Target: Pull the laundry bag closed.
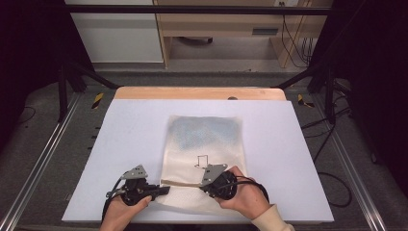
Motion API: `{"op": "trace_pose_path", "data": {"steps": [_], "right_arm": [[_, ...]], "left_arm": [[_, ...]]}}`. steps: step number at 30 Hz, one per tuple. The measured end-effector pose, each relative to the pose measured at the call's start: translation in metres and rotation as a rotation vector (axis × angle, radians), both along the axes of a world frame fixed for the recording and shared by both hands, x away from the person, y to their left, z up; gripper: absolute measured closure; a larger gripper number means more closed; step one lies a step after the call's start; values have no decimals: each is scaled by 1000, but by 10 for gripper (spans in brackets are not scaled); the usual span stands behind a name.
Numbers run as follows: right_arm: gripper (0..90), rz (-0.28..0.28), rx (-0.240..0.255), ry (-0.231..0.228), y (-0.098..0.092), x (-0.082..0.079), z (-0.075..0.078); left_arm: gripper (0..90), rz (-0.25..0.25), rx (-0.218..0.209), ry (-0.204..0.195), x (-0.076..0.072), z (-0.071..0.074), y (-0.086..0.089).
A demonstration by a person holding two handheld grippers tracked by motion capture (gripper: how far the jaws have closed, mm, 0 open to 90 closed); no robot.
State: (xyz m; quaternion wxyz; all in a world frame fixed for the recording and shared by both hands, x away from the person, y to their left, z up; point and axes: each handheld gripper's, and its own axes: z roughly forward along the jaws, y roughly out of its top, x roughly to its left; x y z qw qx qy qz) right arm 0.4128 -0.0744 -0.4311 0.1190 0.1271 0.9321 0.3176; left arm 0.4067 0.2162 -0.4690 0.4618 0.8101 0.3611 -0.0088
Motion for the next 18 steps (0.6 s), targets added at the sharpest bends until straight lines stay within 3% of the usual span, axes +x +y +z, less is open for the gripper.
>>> {"op": "trace_pose_path", "data": {"steps": [18], "right_arm": [[822, -28, 6, 1, -18, -1, 2]], "left_arm": [[842, -12, 0, 5, -1, -1, -2]]}}
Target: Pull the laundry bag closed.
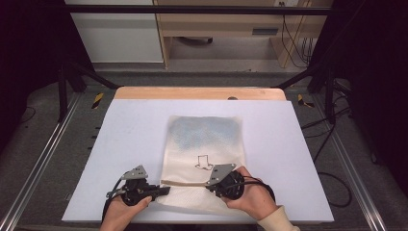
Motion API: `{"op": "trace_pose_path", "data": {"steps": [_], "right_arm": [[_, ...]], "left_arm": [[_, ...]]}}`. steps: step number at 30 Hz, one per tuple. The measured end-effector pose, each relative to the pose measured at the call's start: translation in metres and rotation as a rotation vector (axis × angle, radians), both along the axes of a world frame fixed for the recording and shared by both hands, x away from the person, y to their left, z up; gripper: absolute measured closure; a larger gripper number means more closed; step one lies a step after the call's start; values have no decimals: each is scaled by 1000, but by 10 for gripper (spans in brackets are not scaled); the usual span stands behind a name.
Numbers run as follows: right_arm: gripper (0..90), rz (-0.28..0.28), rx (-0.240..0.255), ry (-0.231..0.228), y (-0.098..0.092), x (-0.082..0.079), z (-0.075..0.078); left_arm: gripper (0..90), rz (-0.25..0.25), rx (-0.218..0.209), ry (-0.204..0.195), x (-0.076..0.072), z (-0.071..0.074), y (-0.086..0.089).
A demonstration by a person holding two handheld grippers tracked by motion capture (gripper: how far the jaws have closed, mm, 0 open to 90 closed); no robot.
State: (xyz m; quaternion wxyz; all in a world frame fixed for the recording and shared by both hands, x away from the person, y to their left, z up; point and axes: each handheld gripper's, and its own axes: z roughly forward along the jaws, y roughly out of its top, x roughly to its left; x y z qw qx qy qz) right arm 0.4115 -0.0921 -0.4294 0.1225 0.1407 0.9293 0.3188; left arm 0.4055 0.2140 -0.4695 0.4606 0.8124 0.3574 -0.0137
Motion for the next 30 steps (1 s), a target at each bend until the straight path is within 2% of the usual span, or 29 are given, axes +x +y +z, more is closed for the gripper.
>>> {"op": "trace_pose_path", "data": {"steps": [13, 30], "right_arm": [[822, -21, -3, -8, -15, -2, 3], [822, -66, 1, 3, -39, -5, 0]], "left_arm": [[841, -10, 19, -4, -1, -1, -2], [841, -8, 24, -2, -1, -1, -2]]}}
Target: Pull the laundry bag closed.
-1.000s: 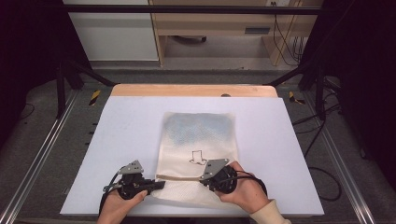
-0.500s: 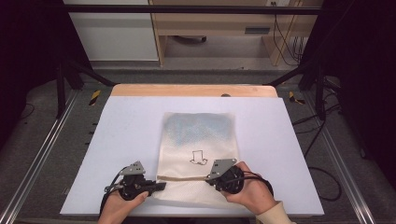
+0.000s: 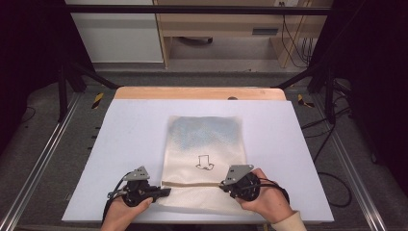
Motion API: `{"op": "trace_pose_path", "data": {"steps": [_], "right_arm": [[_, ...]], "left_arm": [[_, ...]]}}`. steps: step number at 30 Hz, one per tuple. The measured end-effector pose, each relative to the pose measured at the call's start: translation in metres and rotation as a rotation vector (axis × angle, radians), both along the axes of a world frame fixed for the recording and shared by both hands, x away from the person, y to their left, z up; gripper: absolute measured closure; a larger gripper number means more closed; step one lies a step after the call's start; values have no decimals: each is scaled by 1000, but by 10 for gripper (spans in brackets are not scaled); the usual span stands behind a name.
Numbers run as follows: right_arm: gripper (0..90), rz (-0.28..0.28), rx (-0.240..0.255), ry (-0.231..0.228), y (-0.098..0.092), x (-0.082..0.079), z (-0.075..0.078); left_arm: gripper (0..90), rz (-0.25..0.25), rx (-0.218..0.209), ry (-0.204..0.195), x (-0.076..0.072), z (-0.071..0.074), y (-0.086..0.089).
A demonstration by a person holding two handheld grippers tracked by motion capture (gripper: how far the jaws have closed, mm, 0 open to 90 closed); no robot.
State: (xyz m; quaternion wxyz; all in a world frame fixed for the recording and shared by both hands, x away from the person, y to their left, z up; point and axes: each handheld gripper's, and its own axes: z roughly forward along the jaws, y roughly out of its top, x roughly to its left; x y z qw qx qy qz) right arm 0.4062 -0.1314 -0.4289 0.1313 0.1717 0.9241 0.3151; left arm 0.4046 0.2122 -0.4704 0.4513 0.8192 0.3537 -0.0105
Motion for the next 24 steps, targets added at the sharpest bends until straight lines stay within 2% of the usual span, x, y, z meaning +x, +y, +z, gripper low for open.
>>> {"op": "trace_pose_path", "data": {"steps": [24], "right_arm": [[822, -88, -1, 26, -38, -5, -9]], "left_arm": [[841, 2, 6, -2, 0, 0, 0]]}}
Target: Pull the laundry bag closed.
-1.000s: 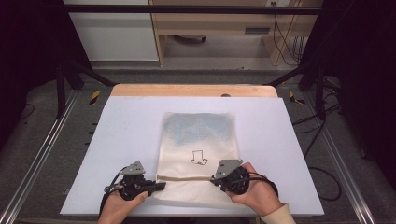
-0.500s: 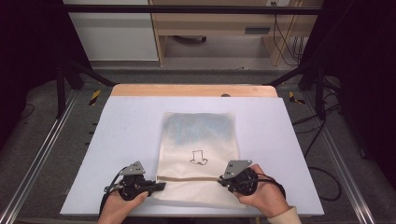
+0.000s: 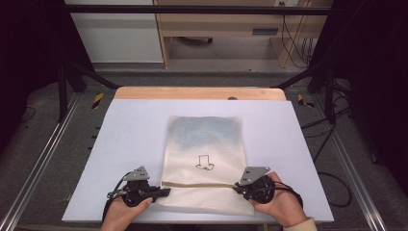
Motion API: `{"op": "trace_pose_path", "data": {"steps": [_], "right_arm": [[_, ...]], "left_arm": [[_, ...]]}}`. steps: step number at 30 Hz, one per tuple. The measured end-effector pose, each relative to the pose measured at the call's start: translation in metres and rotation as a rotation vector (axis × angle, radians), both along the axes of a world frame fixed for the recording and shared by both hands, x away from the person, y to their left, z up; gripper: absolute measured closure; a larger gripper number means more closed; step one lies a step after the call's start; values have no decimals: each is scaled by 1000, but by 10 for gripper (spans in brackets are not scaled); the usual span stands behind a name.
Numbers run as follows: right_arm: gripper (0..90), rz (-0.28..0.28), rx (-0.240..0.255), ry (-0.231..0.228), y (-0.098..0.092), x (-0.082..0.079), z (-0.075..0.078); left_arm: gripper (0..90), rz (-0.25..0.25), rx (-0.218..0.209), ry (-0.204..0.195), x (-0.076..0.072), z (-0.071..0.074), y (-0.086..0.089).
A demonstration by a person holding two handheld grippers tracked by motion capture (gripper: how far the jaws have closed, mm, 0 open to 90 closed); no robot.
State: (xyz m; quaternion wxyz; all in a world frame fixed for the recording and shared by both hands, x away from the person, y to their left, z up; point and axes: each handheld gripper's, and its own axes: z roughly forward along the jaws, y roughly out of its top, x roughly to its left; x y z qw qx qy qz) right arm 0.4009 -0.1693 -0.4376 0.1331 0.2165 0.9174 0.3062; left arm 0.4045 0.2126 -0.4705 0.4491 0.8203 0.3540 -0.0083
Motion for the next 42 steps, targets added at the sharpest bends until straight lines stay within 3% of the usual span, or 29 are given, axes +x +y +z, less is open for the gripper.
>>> {"op": "trace_pose_path", "data": {"steps": [18, 42], "right_arm": [[822, -52, 2, 9, -21, -4, -4], [822, -81, 8, 18, -34, -6, -8]], "left_arm": [[841, -1, 1, 0, 0, 0, 0], [840, 3, -2, 0, 0, 0, 1]]}}
